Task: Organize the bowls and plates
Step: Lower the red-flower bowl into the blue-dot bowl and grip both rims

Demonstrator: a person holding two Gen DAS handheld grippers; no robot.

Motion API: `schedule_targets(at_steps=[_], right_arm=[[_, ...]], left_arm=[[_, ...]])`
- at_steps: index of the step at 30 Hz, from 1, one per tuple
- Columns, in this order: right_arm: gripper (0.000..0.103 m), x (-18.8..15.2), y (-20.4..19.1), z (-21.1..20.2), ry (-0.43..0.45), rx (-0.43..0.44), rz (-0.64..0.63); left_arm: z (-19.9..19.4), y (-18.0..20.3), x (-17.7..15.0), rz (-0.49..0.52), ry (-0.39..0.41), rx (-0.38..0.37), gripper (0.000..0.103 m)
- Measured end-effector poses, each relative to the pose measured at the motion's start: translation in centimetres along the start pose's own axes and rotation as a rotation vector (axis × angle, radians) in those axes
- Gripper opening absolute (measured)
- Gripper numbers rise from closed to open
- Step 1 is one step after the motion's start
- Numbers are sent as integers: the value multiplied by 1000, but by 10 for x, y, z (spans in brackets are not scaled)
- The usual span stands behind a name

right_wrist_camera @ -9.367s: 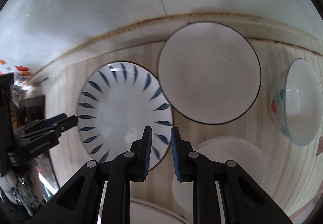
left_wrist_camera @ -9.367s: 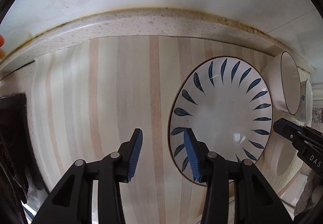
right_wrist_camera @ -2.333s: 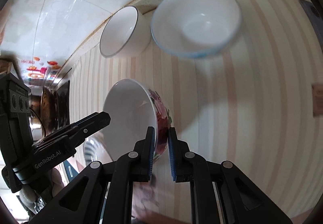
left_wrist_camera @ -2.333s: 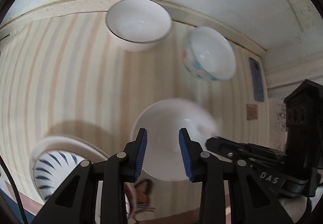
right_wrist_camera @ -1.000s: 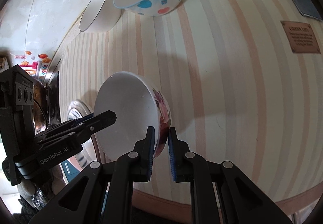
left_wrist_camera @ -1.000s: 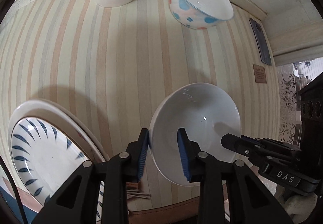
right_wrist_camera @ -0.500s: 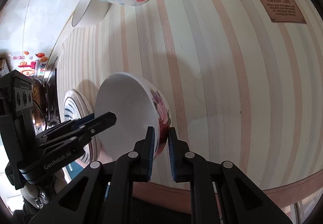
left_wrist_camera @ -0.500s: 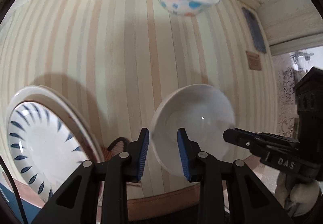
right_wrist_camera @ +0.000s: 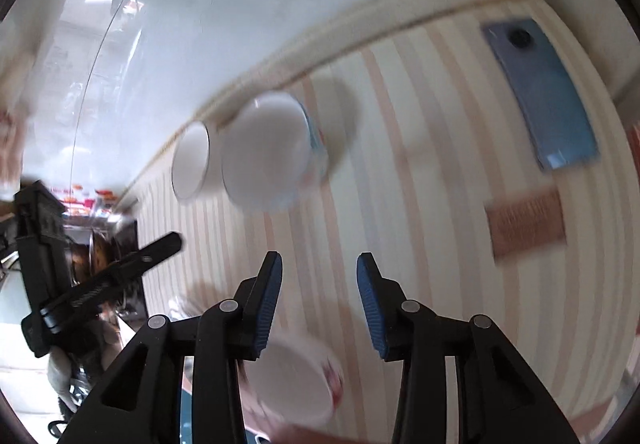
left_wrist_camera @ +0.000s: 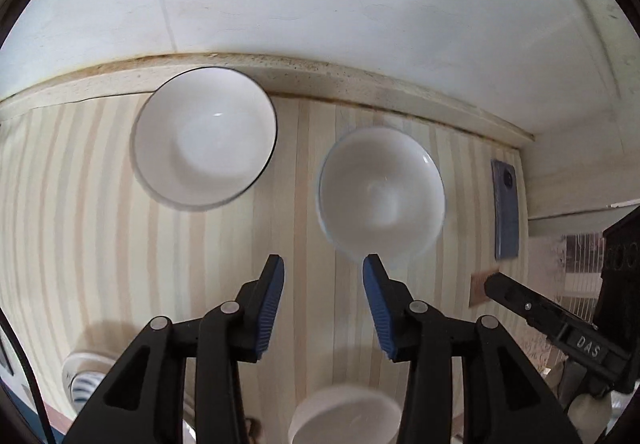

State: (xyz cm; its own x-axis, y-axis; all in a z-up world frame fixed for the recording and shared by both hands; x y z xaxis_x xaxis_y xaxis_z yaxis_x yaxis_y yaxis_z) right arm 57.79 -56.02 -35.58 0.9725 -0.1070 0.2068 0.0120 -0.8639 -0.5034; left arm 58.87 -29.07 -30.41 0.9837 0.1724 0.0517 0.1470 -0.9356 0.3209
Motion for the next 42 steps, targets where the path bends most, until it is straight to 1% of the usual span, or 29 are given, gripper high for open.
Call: schedule_targets(at_steps=[1,5,6,8,10,11,12,14,18,23,30,36,42], right_arm=[[42,15,-1,6,10,-14,-12],[42,56,-3,32,-13,-42,-42],[42,63,-3,40,-21,-48,-43],[42,75,3,57,-37,-72,-41],[40,80,5,72,-54,-73,-38],[29,80,5,79,-56,-71,-35],[16,81,6,85,-61,-70,-37],[13,84,6,91,-53,-56,-36],[13,82,2,91,-46,-87,-68],[13,79,-1,82,-35,-92,-79],[13,66,-12,53,-2,-87,-97],[13,35,-24,17,27,-65,-100],[13,-7,-42,-15,39,-59,-113]], left_arm=[[8,2,4,-2,-5,6,39],[43,5,21,-4,-26,28,38],[48,5,24,-4,-30,24,34],[56,7,26,1,-37,8,23],[60,9,28,4,-42,7,22],[60,9,25,10,-37,14,22],[58,9,23,18,-32,21,22],[57,10,21,25,-27,27,22],[52,14,15,48,-17,41,22],[43,28,7,79,15,46,22],[1,33,-11,115,62,12,22],[-37,33,-41,160,86,-3,22],[-56,32,-80,184,83,-11,22]])
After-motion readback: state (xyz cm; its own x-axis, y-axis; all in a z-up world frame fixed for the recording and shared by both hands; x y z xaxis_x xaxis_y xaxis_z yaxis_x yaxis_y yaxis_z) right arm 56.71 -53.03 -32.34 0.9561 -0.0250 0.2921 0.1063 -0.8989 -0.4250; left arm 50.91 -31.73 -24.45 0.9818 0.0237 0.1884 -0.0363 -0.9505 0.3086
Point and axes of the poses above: each gripper's, at about its wrist camera, not at the fingertips, and z roughly the way its jaws point, y to its right, x to its top, the point moved 4 cm from there along z, roughly the way its jaws point, and after that the axes turned 11 degrees about -z, right-handed, at the moved point
